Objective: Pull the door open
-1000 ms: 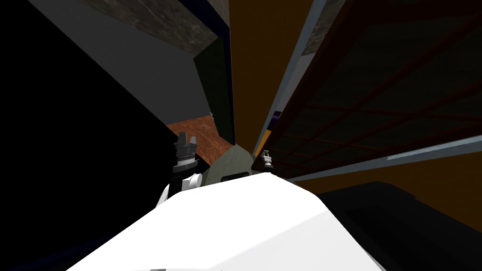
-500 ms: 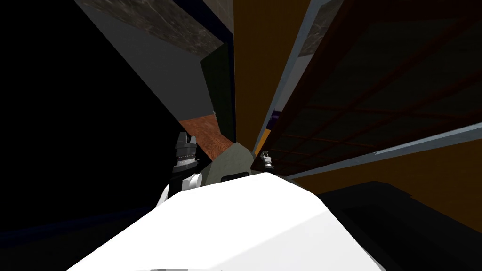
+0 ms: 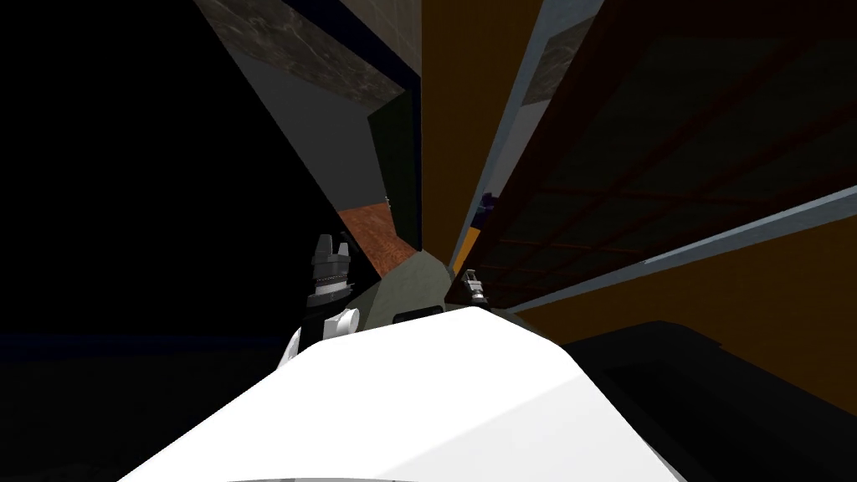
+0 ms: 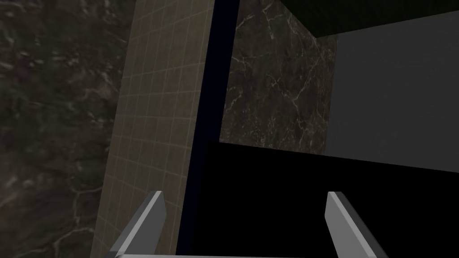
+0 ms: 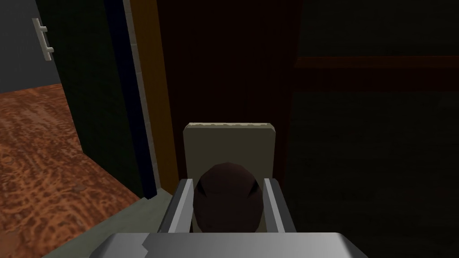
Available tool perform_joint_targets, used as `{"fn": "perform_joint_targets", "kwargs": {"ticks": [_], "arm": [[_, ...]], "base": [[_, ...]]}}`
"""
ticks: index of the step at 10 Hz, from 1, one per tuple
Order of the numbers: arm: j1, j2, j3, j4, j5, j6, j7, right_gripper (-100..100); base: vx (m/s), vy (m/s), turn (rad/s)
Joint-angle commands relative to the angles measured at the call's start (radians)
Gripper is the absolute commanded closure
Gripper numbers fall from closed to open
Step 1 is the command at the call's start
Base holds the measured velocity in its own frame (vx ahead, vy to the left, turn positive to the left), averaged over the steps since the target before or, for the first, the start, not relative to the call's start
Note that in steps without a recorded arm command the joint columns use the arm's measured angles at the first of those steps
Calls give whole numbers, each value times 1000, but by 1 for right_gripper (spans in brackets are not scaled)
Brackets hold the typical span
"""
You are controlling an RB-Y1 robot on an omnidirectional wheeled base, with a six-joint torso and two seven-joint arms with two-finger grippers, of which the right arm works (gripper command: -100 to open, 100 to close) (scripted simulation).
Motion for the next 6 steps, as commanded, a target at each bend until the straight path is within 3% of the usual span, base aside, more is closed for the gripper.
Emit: {"fn": "perform_joint_targets", "kwargs": {"ticks": [1,2,6], "arm": [[5,-10,16,0,9,-16,-18,100],[2,-8,10,1,6,-7,-11,100],[29,-40,49,7,29,-53,-56,100]], "base": [[-213,0,60],[-99,3,13],[-173,-25,100]]}}
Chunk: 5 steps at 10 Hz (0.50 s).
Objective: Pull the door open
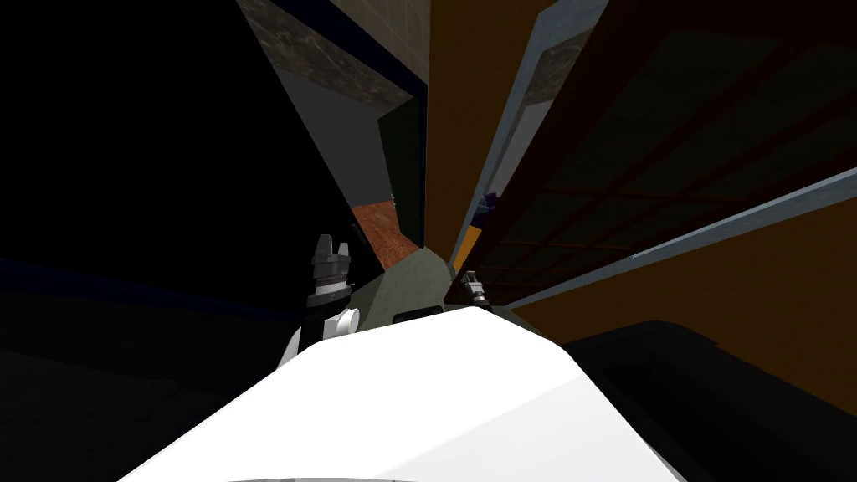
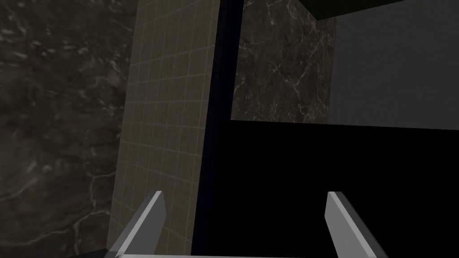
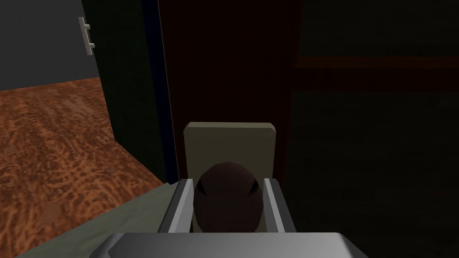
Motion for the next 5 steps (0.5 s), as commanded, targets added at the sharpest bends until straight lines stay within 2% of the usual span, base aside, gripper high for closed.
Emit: {"fn": "perform_joint_targets", "kwargs": {"ticks": [1,5], "arm": [[19,-13,16,-9,9,-18,-16,100],[43,-44,51,-6,30,-61,-56,100]], "base": [[-188,6,101],[-189,-34,90]]}}
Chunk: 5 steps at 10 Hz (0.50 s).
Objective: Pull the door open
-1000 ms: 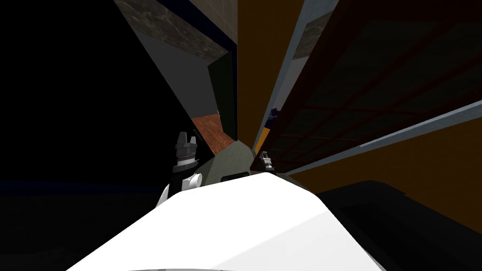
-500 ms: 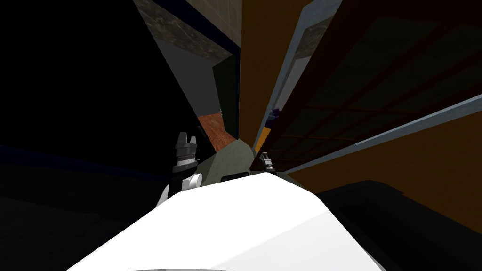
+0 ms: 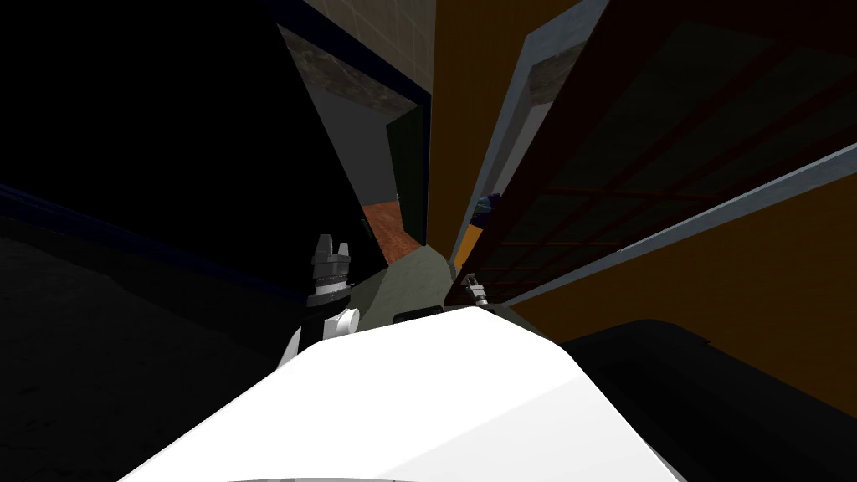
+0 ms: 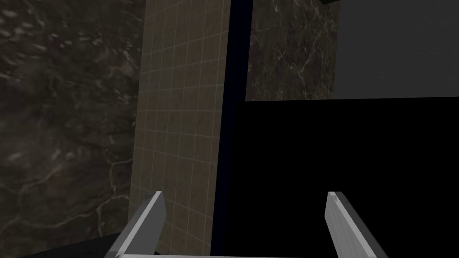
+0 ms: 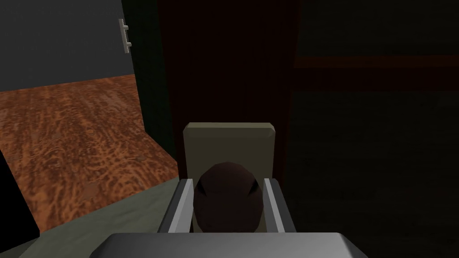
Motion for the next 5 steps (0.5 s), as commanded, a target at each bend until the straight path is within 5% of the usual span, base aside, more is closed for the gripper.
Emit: {"fn": "perform_joint_targets", "kwargs": {"ticks": [1,5], "arm": [[0,0,0,0,0,0,0,100],[14,-26,27,29,19,-56,-40,100]], "base": [[-79,-18,26],[-201,-33,134]]}}
